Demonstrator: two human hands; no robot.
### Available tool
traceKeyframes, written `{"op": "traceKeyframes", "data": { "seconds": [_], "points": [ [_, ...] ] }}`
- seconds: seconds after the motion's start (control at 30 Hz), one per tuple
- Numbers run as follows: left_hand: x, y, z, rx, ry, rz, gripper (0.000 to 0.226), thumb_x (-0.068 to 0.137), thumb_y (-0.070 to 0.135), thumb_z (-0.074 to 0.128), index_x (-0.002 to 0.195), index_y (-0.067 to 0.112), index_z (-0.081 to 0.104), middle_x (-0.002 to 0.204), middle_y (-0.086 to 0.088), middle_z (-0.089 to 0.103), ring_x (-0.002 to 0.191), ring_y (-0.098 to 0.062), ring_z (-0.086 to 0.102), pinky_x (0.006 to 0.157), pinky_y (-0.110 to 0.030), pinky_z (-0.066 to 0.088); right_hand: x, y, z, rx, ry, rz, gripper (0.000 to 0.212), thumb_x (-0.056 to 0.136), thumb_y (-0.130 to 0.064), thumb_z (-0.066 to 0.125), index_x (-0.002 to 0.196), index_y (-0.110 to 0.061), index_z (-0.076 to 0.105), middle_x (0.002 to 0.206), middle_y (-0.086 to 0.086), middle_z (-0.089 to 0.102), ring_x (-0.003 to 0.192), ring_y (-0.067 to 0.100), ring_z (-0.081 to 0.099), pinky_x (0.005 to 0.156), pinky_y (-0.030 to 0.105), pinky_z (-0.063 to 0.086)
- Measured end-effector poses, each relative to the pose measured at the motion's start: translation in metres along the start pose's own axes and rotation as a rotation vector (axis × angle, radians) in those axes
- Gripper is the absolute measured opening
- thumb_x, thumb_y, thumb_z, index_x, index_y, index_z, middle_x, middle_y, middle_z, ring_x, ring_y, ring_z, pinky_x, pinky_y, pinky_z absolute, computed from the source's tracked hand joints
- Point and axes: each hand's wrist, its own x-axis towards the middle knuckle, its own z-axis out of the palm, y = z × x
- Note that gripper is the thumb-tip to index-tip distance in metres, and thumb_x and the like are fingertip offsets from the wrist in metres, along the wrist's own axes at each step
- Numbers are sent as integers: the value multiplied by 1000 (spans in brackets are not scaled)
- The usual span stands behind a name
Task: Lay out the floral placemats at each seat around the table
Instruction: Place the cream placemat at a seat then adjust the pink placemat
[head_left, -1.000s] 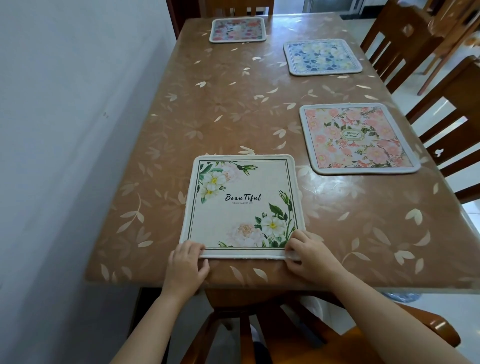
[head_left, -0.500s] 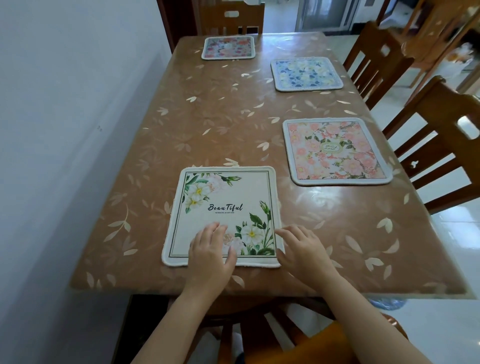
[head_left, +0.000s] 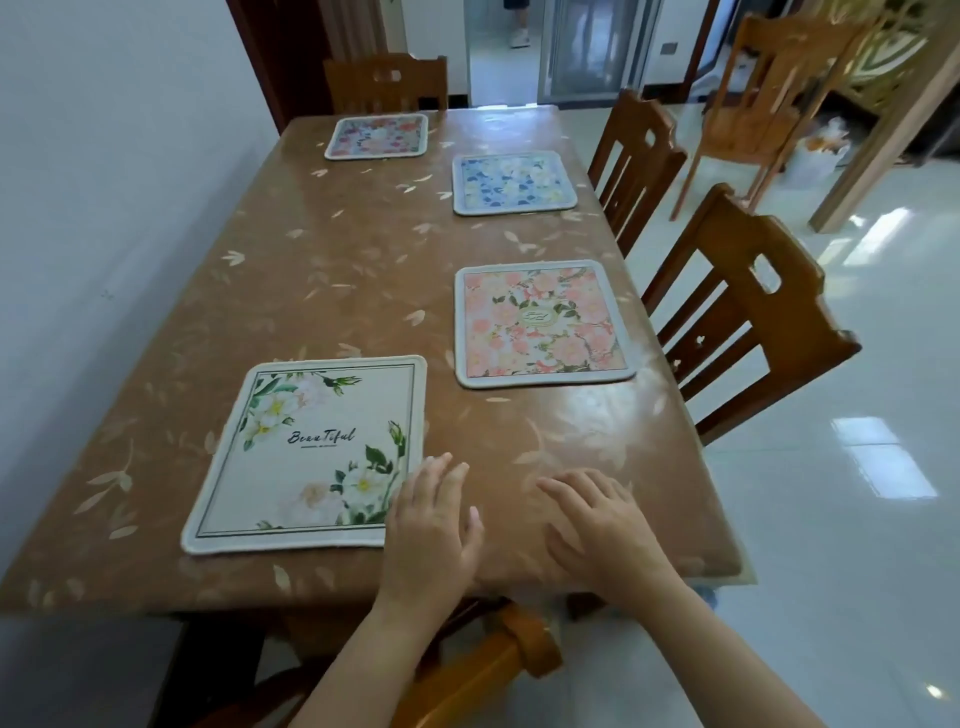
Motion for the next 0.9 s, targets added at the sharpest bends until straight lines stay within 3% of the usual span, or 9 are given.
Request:
{"op": "traceKeyframes", "data": {
  "seconds": [0.43, 0.63, 0.9],
  "points": [
    [31, 166, 65, 12, 17, 98, 45, 69, 11, 74, 111, 5, 59, 113, -18, 63, 109, -36, 56, 91, -53, 42, -54, 125, -90, 16, 131, 175, 47, 71, -23, 73, 114, -13, 58, 113, 8, 66, 103, 29, 61, 85, 43, 51],
    [79, 211, 92, -5, 45, 129, 43, 74, 14, 71, 113, 5, 58, 115, -18, 62, 110, -35, 54, 93, -54, 40, -38, 178, -120, 32, 177, 231, 45, 76, -26, 70, 117, -12, 57, 118, 9, 63, 111, 31, 56, 93, 49, 45],
    [151, 250, 138, -22, 79, 73, 35, 79, 12, 67, 111, 3, 57, 112, -20, 62, 108, -37, 55, 94, -52, 39, 13, 253, -140, 3, 126, 212, 40, 83, -27, 61, 120, -14, 54, 125, 7, 59, 119, 28, 50, 102, 42, 35]
  ]
}}
